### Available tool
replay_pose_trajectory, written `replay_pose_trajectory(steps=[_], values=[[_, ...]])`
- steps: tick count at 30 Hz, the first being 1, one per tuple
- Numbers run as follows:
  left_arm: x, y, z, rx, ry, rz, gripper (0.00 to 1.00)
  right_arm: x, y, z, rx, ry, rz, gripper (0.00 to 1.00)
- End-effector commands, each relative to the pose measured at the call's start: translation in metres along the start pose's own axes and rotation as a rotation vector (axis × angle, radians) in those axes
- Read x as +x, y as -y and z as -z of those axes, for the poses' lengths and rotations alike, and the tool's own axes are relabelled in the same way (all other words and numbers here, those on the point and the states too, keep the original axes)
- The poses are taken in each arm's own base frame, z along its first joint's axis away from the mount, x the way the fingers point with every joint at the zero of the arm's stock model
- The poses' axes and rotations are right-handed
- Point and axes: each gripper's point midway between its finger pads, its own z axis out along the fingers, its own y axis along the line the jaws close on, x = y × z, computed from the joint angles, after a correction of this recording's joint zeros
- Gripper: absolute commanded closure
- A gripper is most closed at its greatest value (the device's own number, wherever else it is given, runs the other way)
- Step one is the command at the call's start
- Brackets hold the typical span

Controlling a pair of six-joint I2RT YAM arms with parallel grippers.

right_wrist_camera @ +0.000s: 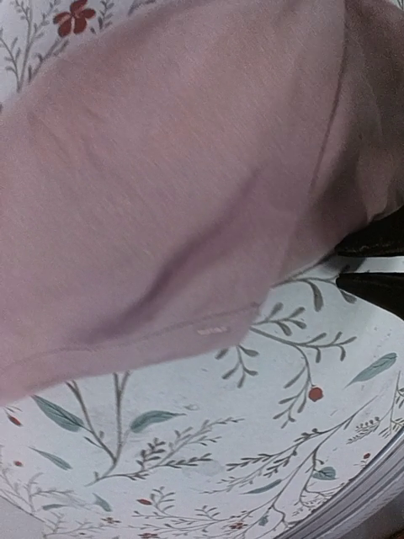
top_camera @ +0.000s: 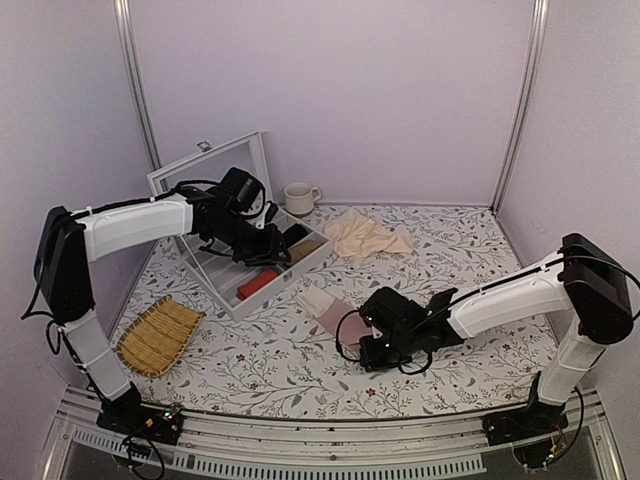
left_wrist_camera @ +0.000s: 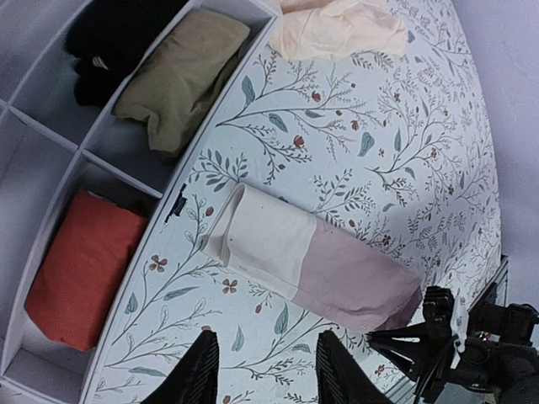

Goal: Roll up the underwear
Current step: Rotate the underwear at the center of the board.

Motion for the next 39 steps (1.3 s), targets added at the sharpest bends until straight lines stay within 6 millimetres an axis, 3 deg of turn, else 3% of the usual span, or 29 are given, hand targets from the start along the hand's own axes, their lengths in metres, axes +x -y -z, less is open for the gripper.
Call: replay_pose_trajectory(steps=[1,7,20,28,31,39], values=[[-0.009,-0.002,0.002,0.003,0.010,-0.005,0.60,0.014,0.078,-0.012,0.240,-0.042,-0.131,0.91],[-0.008,-0.001,0.001,0.012,0.002,0.005,0.60,-0.014,0.111,-0.013,0.303,0.006,-0.224,0.91],[-0.006,0.011,-0.009,0.073,-0.007,-0.031,0.60,-0.076,0.146,-0.028,0.326,0.054,-0.263,0.91],[-0.016,0.032,-0.053,0.078,-0.015,-0.137,0.60,-0.086,0.134,-0.020,0.264,0.078,-0.261,0.91],[-0.011,0.031,-0.081,0.063,-0.053,-0.150,0.61,-0.087,0.131,-0.017,0.251,0.084,-0.268,0.91],[-0.006,0.018,-0.118,-0.032,-0.079,-0.169,0.64,-0.086,0.129,-0.015,0.239,0.086,-0.284,0.91]])
